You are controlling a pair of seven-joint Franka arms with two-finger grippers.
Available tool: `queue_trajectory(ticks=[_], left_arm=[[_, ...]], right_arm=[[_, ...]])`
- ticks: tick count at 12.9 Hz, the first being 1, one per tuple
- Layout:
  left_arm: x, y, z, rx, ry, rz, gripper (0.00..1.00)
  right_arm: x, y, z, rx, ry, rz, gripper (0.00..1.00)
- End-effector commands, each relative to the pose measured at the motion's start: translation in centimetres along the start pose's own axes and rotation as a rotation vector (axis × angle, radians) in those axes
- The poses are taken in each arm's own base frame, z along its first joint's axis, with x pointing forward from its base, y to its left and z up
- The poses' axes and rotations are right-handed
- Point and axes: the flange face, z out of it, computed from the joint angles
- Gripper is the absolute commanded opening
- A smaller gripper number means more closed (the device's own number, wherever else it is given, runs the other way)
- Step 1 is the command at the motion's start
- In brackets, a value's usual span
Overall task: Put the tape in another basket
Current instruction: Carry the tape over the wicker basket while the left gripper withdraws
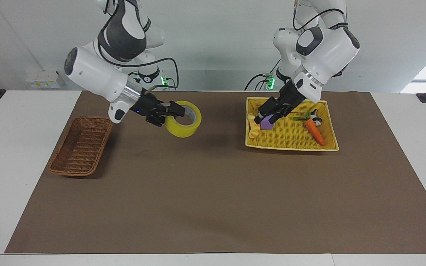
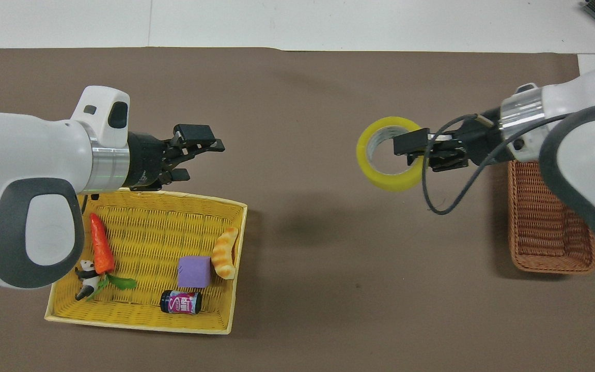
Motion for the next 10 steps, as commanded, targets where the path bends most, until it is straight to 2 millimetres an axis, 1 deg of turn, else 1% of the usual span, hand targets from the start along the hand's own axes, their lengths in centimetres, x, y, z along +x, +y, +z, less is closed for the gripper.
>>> queue_trajectory(ticks=[1,3,5,6,7,8,9,10], left_arm=[[2.6,-3.2,-2.6,0.208,0.038,0.128,1.0],[4.2,-5.6,-4.7,0.314,0.021,0.284,1.0],[5.4,-7.4,-7.1,0.366,-0.014,0.425,1.0],[5.7,-7.6,-8.4,0.428,-0.027,0.512,1.0],[5.7,-7.4,-9.7,0.475,-0.043,0.559,1.0],[5.6,-7.3,-11.3,0.488,-0.064,0.549,1.0],[5.6,-7.5,-12.8,0.501,-0.101,0.529,1.0],[5.5,-7.5,-13.1,0.512,-0.15,0.516,1.0]], right_arm=[[-0.2,6.1,-5.5,-0.04,0.016,-0.025,0.0],[-0.4,10.5,-8.3,-0.164,0.032,-0.034,0.0],[-0.8,14.4,-10.6,-0.204,0.048,0.01,0.0],[-1.2,16.4,-11.3,-0.212,0.037,0.003,0.0],[-1.7,19.2,-12.1,-0.215,0.028,-0.019,0.0],[-2.2,22.1,-12.8,-0.22,0.024,-0.044,0.0],[-2.7,24.0,-13.5,-0.236,0.019,-0.067,0.0],[-3.0,25.9,-13.8,-0.238,0.01,-0.066,0.0]])
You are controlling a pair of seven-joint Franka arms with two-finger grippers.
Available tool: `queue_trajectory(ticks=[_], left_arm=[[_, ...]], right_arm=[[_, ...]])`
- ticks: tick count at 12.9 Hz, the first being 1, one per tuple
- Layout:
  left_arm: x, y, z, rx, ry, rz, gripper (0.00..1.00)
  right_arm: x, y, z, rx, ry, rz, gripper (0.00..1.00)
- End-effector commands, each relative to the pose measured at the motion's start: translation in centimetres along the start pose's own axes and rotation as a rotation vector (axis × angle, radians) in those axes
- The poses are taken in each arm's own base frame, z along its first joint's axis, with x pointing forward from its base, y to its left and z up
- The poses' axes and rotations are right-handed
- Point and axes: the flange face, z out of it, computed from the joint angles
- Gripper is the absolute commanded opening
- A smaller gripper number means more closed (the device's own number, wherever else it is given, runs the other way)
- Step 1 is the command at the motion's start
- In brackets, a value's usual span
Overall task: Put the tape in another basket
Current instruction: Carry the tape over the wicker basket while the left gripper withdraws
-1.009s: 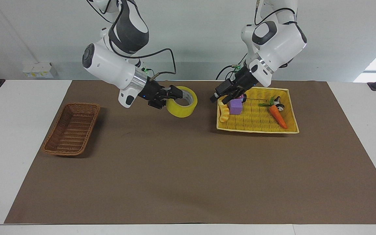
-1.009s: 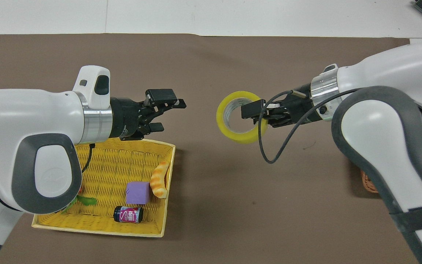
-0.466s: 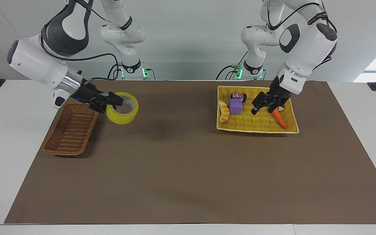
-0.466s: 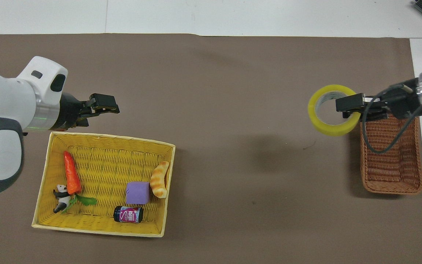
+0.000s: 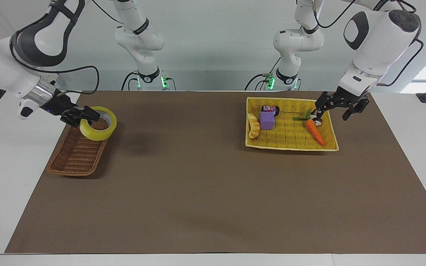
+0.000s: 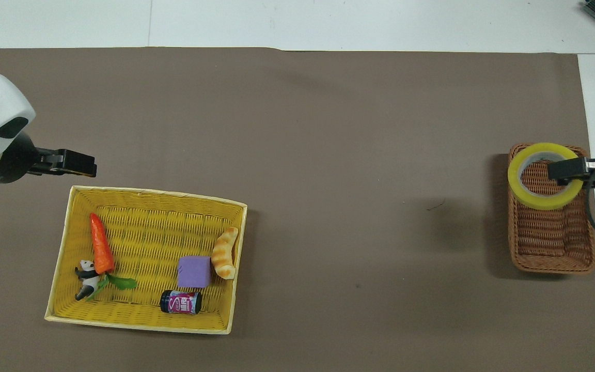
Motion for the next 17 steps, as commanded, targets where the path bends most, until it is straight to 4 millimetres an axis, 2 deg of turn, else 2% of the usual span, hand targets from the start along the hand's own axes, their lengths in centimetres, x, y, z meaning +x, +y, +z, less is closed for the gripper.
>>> queue_trajectory(ticks=[1,4,6,9,14,17], left_arm=[[-0.3,-0.7,-2.5,0.021,-0.08,0.015,1.0],[-0.3,-0.1,-2.5,0.008,-0.084,0.023,1.0],[-0.5,-0.3,-2.4,0.006,-0.089,0.012,1.0],[-0.3,-0.3,-2.6,0.007,-0.076,0.011,1.0],[-0.4,-0.9,-2.5,0.006,-0.078,0.002,1.0],[-0.4,-0.8,-2.6,0.006,-0.077,0.003,1.0]], right_arm=[[-1.2,5.1,0.6,-0.002,-0.019,-0.04,0.0],[-0.9,9.8,3.1,0.01,-0.037,-0.059,0.0],[-0.8,13.4,5.5,0.033,-0.05,-0.073,0.0],[-1.0,16.8,7.8,0.045,-0.059,-0.119,0.0],[-0.8,17.0,8.1,0.025,-0.052,-0.129,0.0],[-0.1,16.4,8.7,0.023,-0.032,-0.119,0.0]])
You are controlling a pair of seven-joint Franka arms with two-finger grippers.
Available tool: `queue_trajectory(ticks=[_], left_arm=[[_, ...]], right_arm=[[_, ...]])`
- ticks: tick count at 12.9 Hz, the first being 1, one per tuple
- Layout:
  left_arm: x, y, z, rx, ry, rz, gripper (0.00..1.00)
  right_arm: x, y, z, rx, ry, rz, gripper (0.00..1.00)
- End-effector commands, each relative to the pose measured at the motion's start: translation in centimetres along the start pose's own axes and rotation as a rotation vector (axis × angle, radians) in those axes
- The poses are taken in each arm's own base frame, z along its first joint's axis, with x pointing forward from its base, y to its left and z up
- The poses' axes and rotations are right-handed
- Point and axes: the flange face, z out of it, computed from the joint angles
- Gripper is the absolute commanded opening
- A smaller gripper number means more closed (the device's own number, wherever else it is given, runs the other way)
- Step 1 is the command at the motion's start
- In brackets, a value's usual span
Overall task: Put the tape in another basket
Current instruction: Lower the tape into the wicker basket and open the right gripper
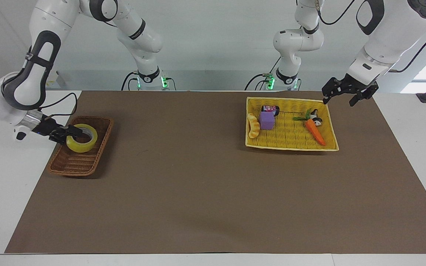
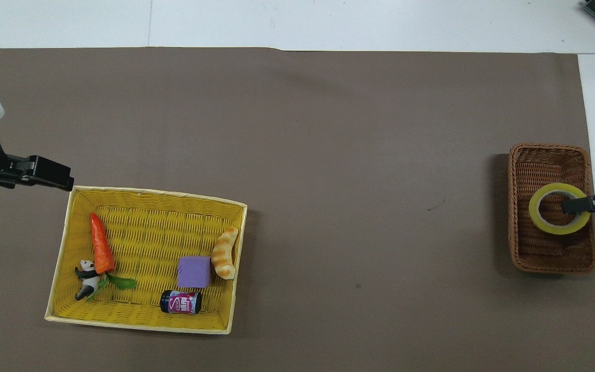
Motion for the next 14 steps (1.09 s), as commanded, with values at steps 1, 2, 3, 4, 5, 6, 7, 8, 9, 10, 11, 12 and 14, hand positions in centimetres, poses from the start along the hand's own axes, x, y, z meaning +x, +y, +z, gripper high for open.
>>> queue_trajectory(ticks=[1,2,3,4,5,6,7,8,9,10,11,12,14], left_arm=[[0.1,-0.2,-0.5,0.006,-0.003,0.006,1.0],[0.1,-0.2,-0.4,0.006,-0.005,0.004,1.0],[0.1,-0.2,-0.4,0.006,-0.005,0.004,1.0],[0.1,-0.3,-0.5,0.006,-0.003,0.003,1.0],[0.1,-0.3,-0.4,0.006,-0.005,0.004,1.0],[0.1,-0.2,-0.5,0.006,-0.003,0.006,1.0],[0.1,-0.2,-0.5,0.006,-0.003,0.004,1.0],[0.1,-0.2,-0.5,0.006,-0.003,0.004,1.0],[0.1,-0.2,-0.5,0.006,-0.003,0.004,1.0],[0.1,-0.3,-0.5,0.008,-0.003,0.003,1.0],[0.1,-0.3,-0.4,0.006,-0.005,0.004,1.0],[0.1,-0.2,-0.4,0.006,-0.005,0.006,1.0],[0.1,-0.3,-0.5,0.006,-0.003,0.003,1.0]], right_arm=[[1.2,-1.0,0.3,-0.006,0.03,-0.001,0.0],[1.9,-1.9,0.4,0.006,0.042,0.007,0.0],[2.4,-2.3,0.8,0.007,0.041,-0.001,0.01],[2.5,-2.4,1.3,0.003,0.042,0.001,0.08],[2.5,-2.3,1.3,-0.002,0.041,0.0,0.4],[2.4,-2.2,1.4,-0.004,0.039,0.001,0.94],[2.3,-2.2,1.3,-0.005,0.038,0.001,1.0],[2.4,-2.3,1.3,-0.005,0.036,-0.005,1.0],[2.3,-2.3,1.0,0.003,0.035,-0.006,1.0],[2.3,-2.1,0.6,0.005,0.043,-0.002,1.0],[2.7,-2.8,-0.4,-0.005,0.059,-0.009,1.0],[2.9,-3.6,-1.8,-0.019,0.08,-0.018,1.0],[3.3,-5.6,-4.7,-0.047,0.124,0.012,1.0]])
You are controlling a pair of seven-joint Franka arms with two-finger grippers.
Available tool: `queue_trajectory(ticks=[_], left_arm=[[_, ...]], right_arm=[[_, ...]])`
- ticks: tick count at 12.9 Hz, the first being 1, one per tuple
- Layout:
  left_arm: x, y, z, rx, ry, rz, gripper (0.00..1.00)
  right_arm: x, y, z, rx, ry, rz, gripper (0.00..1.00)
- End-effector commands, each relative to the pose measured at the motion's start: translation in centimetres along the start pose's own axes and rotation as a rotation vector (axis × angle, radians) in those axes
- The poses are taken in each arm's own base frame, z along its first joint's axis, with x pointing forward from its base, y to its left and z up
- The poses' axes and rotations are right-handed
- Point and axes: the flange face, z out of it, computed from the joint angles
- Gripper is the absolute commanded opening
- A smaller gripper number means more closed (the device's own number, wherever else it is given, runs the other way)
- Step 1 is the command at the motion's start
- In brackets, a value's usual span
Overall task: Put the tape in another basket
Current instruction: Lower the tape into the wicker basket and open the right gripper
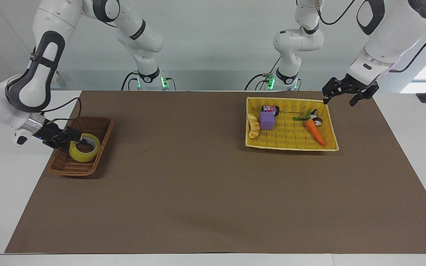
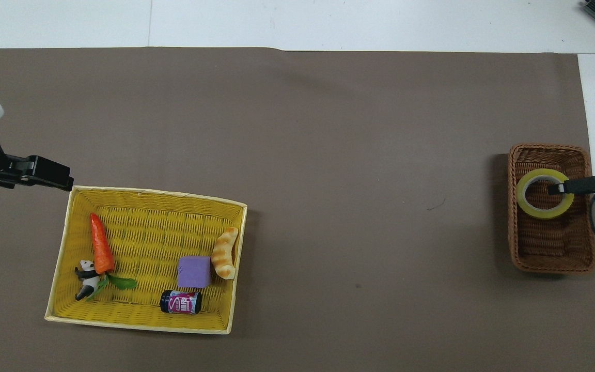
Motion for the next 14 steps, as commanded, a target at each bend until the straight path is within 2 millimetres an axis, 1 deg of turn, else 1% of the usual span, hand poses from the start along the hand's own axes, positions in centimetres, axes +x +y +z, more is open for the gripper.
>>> queue_trajectory(ticks=[1,3,5,6,7,8,9,10,12,13,14], left_arm=[[0.1,-0.3,-0.5,0.006,-0.003,0.003,1.0],[0.1,-0.3,-0.4,0.006,-0.005,0.003,1.0],[0.1,-0.2,-0.4,0.006,-0.005,0.006,1.0],[0.1,-0.2,-0.5,0.006,-0.003,0.006,1.0],[0.1,-0.2,-0.4,0.006,-0.005,0.006,1.0],[0.1,-0.3,-0.5,0.006,-0.003,0.004,1.0],[0.1,-0.3,-0.5,0.006,-0.003,0.004,1.0],[0.1,-0.3,-0.5,0.006,-0.003,0.003,1.0],[0.1,-0.2,-0.5,0.006,-0.003,0.004,1.0],[0.1,-0.2,-0.5,0.006,-0.003,0.004,1.0],[0.1,-0.2,-0.5,0.006,-0.003,0.006,1.0]], right_arm=[[1.6,-5.2,-4.5,-0.038,0.061,0.022,1.0],[3.1,-10.4,-6.6,-0.11,0.071,0.011,1.0],[4.4,-14.6,-8.3,-0.213,0.071,-0.018,1.0],[5.1,-17.2,-9.2,-0.285,0.071,-0.039,1.0],[5.6,-19.7,-9.5,-0.351,0.066,-0.047,1.0],[5.7,-22.2,-9.8,-0.401,0.073,-0.03,1.0],[5.7,-24.8,-9.7,-0.425,0.083,-0.005,1.0],[5.6,-26.8,-9.6,-0.436,0.095,0.025,1.0],[5.0,-29.6,-9.6,-0.44,0.095,0.105,1.0],[4.4,-30.3,-10.0,-0.433,0.096,0.144,1.0],[3.7,-30.9,-10.9,-0.424,0.086,0.163,1.0]])
